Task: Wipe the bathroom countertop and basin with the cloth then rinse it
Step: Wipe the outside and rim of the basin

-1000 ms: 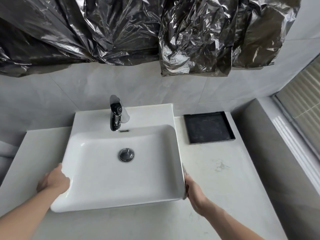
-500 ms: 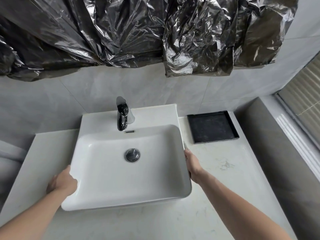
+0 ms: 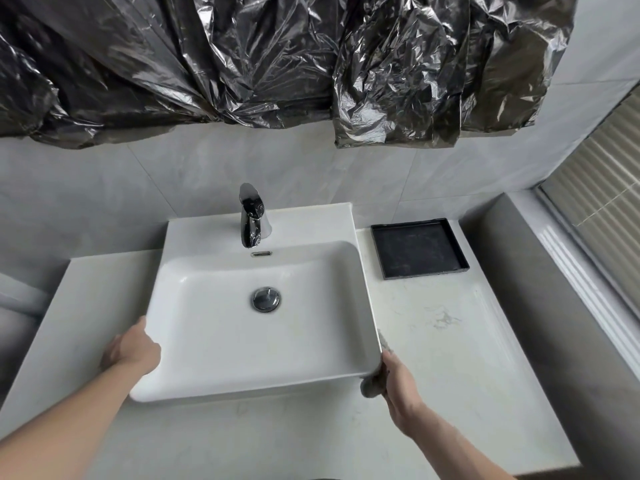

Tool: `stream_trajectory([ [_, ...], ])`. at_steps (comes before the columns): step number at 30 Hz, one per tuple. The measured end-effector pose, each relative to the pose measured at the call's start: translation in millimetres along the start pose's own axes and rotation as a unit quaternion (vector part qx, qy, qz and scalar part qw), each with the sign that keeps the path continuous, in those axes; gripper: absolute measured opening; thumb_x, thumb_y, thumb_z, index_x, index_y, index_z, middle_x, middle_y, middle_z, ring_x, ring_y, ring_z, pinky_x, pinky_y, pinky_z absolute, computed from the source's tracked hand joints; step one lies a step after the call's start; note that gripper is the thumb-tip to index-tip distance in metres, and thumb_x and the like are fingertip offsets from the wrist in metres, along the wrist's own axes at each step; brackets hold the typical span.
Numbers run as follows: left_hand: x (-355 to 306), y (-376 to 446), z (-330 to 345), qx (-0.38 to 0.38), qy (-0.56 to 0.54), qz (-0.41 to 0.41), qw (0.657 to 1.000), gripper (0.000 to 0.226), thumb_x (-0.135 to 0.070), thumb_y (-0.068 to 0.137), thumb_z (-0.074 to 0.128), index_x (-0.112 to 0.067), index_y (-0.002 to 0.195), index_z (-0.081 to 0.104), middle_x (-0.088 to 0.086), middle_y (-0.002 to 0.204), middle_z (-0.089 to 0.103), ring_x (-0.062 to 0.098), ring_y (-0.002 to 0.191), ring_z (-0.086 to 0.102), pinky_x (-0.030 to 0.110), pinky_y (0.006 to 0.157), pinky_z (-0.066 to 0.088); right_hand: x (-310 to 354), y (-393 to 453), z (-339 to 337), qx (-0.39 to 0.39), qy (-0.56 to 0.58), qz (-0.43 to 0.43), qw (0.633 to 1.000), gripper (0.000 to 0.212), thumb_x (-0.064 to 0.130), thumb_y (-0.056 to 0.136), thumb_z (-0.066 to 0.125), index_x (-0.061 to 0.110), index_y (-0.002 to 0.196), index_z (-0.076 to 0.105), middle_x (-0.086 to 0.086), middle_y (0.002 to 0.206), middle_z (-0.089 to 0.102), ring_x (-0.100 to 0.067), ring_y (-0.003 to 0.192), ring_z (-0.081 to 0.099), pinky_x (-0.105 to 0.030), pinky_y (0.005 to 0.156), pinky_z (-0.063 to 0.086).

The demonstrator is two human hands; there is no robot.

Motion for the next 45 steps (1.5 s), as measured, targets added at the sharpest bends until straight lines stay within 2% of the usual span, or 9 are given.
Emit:
stream_trajectory([
  [4,2.7,-0.4,-0.1,0.002,-0.009,0.013,1.000,0.066,-0.016,0.079,0.053,-0.027,0.144,0.046,0.017,0.127,0.064,0.042,0.111,0.062,0.041,0.087,0.053,-2.1,-23.4,5.1,-0.062,0.032,-0.030,0.997,0.026,0.025,0.105,0.043,0.024,0.107,0.069,0.000,0.090,0.070,-0.024,0.088,0.061,-0.047,0.090,0.052],
  [7,4.2,-0.8,-1.0,0.000,-0.022,0.014,1.000,0.067,-0.017,0.079,0.052,-0.029,0.144,0.046,0.017,0.128,0.064,0.042,0.111,0.061,0.042,0.088,0.053,13.8,-39.6,12.8,-0.060,-0.064,-0.111,0.990,0.036,0.024,0.107,0.038,0.032,0.132,0.062,0.007,0.123,0.066,-0.016,0.111,0.062,-0.034,0.101,0.049],
  [10,1.1,-8.6,-5.9,-0.002,-0.028,0.016,0.999,0.067,-0.016,0.081,0.053,-0.029,0.146,0.045,0.016,0.131,0.063,0.041,0.114,0.060,0.040,0.089,0.052,33.9,-41.7,30.1,-0.053,-0.286,-0.216,0.932,0.044,0.018,0.108,0.039,0.029,0.149,0.052,0.016,0.160,0.027,-0.005,0.155,0.012,-0.026,0.123,0.014],
  [14,2.3,-10.1,-7.9,0.010,-0.041,0.021,0.999,0.068,-0.015,0.083,0.051,-0.029,0.150,0.042,0.013,0.136,0.061,0.040,0.120,0.056,0.040,0.095,0.050,30.4,-32.4,73.1,0.015,-0.576,-0.256,0.776,0.031,0.023,0.101,0.032,0.027,0.105,0.062,0.005,0.119,0.070,-0.023,0.128,0.054,-0.033,0.111,0.028],
  [19,10.6,-11.6,-7.0,0.006,-0.073,0.041,0.996,0.054,-0.009,0.084,0.050,-0.031,0.133,0.056,0.008,0.112,0.070,0.038,0.105,0.060,0.032,0.076,0.040,38.3,-30.0,96.3,0.067,-0.659,-0.155,0.733,0.025,0.028,0.099,0.029,0.030,0.091,0.053,0.000,0.121,0.072,-0.030,0.116,0.061,-0.043,0.103,0.034],
  [30,13.4,-15.1,-16.0,0.008,-0.110,0.079,0.991,0.043,-0.005,0.089,0.046,-0.030,0.120,0.061,0.002,0.093,0.070,0.033,0.087,0.055,0.032,0.072,0.041,26.7,-57.7,224.7,0.230,-0.660,-0.172,0.694,0.045,0.034,0.100,0.018,0.018,0.111,0.059,-0.017,0.125,0.062,-0.034,0.123,0.051,-0.049,0.105,0.034],
  [36,17.9,-13.5,-17.1,0.019,-0.136,0.095,0.986,0.041,-0.007,0.091,0.046,-0.031,0.121,0.062,0.001,0.100,0.074,0.031,0.087,0.054,0.032,0.075,0.042,38.1,-36.1,152.4,0.162,-0.680,-0.132,0.703,0.045,0.034,0.105,0.025,0.026,0.136,0.057,0.001,0.146,0.058,-0.028,0.131,0.053,-0.045,0.107,0.039],
  [41,22.8,-11.8,-15.8,0.045,-0.160,0.096,0.981,0.044,-0.011,0.092,0.044,-0.037,0.123,0.060,-0.003,0.098,0.073,0.032,0.095,0.058,0.031,0.075,0.041,32.9,-39.6,147.0,0.119,-0.673,-0.119,0.721,0.040,0.044,0.101,0.027,0.029,0.110,0.062,0.002,0.116,0.071,-0.026,0.112,0.061,-0.040,0.089,0.042],
  [45,25.7,-11.7,-19.0,0.074,-0.166,0.108,0.977,0.049,-0.014,0.095,0.044,-0.038,0.136,0.055,-0.005,0.115,0.073,0.032,0.112,0.058,0.032,0.087,0.044,24.7,-48.3,201.0,0.163,-0.645,-0.140,0.733,0.044,0.051,0.101,0.026,0.033,0.118,0.062,0.005,0.127,0.069,-0.024,0.117,0.061,-0.040,0.097,0.046],
])
Point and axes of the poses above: each hand's wrist, its own y-axis towards the middle knuckle, its own z-axis out of the palm, x = y × z, the point moved 6 cm from there along y, towards the middle knuckle
